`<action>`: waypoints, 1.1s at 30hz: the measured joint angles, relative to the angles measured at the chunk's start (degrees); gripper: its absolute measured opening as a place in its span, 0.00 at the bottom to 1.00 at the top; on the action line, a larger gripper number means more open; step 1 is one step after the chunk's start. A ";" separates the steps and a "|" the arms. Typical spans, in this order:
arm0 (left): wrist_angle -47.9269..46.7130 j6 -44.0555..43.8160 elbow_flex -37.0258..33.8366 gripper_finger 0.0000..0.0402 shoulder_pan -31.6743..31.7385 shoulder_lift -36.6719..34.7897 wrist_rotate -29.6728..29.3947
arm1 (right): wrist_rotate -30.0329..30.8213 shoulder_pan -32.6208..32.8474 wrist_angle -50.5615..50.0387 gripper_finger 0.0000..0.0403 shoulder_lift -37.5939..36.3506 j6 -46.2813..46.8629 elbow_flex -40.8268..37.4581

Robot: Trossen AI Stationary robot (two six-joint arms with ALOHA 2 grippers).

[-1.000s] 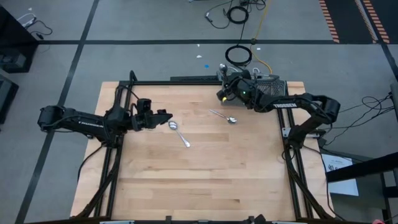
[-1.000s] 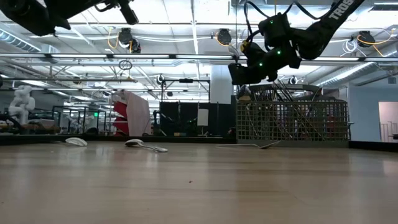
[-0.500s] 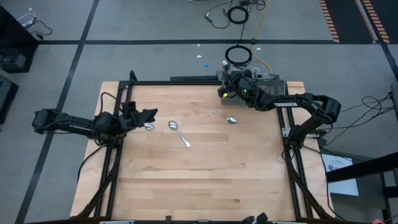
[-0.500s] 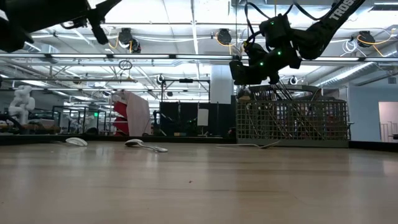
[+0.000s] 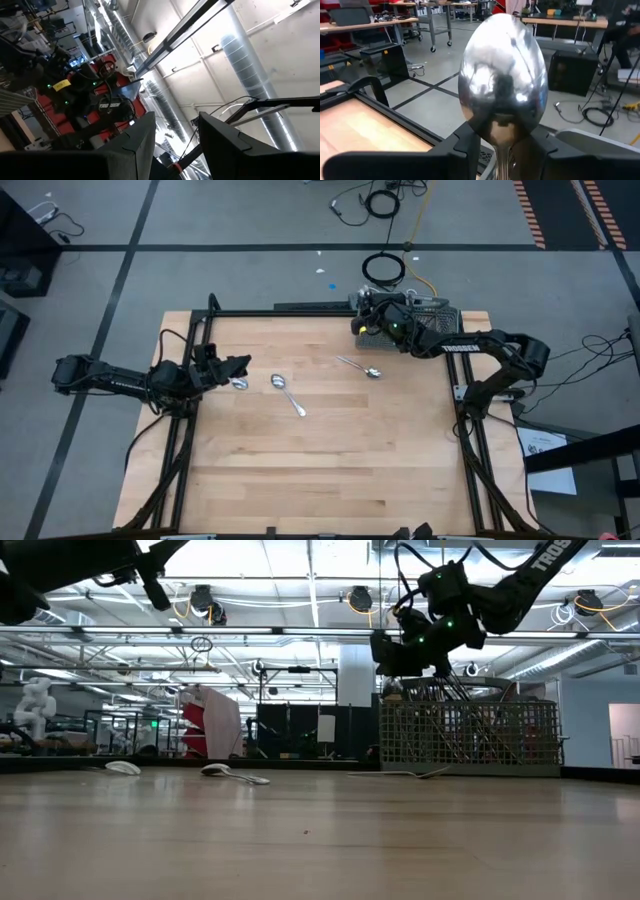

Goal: Sort silverware
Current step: Put the silver spoon into the gray utensil holder

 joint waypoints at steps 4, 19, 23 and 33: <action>0.04 -0.44 0.00 0.39 0.02 -0.48 0.22 | 0.52 0.19 -2.53 0.24 -2.39 2.35 -0.25; 0.06 0.50 0.00 0.39 0.04 -2.25 0.90 | -0.39 1.60 -14.99 0.44 -7.55 4.94 -0.18; 0.38 0.46 0.00 0.39 0.04 -2.25 0.90 | -0.42 2.03 -15.08 0.53 -8.30 6.26 -0.17; -3.25 0.96 0.02 0.39 0.04 -2.25 6.94 | -0.70 2.80 -14.84 0.58 -14.97 8.18 -0.04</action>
